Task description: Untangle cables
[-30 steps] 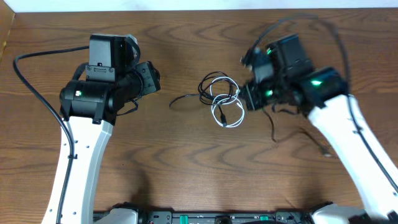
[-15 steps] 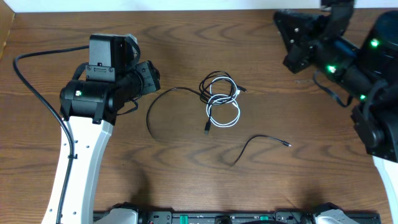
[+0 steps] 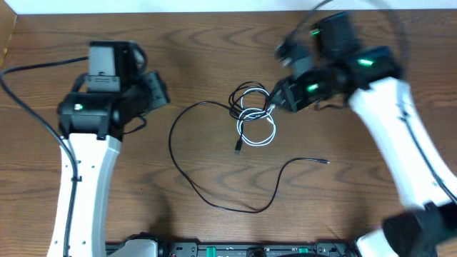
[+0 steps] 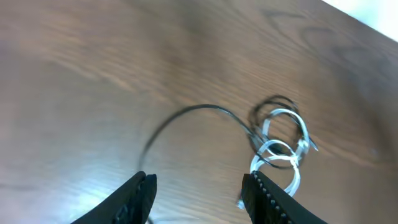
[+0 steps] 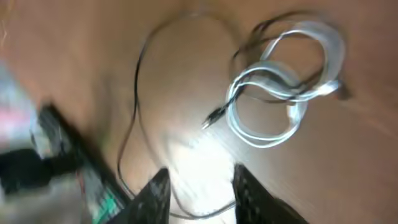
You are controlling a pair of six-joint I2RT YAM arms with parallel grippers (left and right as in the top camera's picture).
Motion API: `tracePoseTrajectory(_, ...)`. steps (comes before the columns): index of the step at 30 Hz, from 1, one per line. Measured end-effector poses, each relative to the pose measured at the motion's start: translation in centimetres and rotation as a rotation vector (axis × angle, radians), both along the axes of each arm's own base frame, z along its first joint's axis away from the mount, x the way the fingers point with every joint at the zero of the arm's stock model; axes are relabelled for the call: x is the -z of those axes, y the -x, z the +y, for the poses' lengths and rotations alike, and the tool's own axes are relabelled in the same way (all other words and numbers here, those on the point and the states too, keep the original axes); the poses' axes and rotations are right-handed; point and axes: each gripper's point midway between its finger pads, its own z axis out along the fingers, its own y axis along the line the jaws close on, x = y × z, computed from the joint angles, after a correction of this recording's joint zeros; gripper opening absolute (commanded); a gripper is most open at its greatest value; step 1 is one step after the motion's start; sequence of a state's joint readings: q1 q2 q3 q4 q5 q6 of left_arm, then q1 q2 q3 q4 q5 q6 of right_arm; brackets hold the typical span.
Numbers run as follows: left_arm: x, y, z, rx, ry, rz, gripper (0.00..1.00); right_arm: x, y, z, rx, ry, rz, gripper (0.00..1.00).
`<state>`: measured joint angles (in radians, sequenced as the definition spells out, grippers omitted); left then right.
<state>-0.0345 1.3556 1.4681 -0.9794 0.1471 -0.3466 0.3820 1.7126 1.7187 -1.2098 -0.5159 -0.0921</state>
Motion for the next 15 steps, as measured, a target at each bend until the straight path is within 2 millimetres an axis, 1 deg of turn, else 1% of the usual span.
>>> tracePoseTrajectory(1,0.1,0.1,0.8,-0.024,-0.001,0.009,0.5,1.7,1.0,1.0,-0.079,0.022,0.047,0.34)
tracePoseTrajectory(3,0.5,0.6,2.6,-0.079,-0.002,0.034,0.5,3.9,2.9,2.4,-0.2,0.042,0.115,0.36)
tracePoseTrajectory(5,0.7,0.9,4.1,-0.13,-0.001,0.048,0.5,6.3,5.4,4.1,-0.349,0.048,0.203,0.37)
tracePoseTrajectory(8,0.8,1.1,5.5,-0.175,-0.003,0.056,0.5,9.0,8.4,5.9,-0.514,0.039,0.302,0.4)
tracePoseTrajectory(10,0.8,1.3,6.0,-0.194,-0.001,0.062,0.5,10.9,10.5,7.1,-0.626,0.021,0.374,0.4)
tracePoseTrajectory(15,0.9,1.4,6.4,-0.206,-0.001,0.065,0.5,14.2,13.7,9.6,-0.77,-0.006,0.461,0.4)
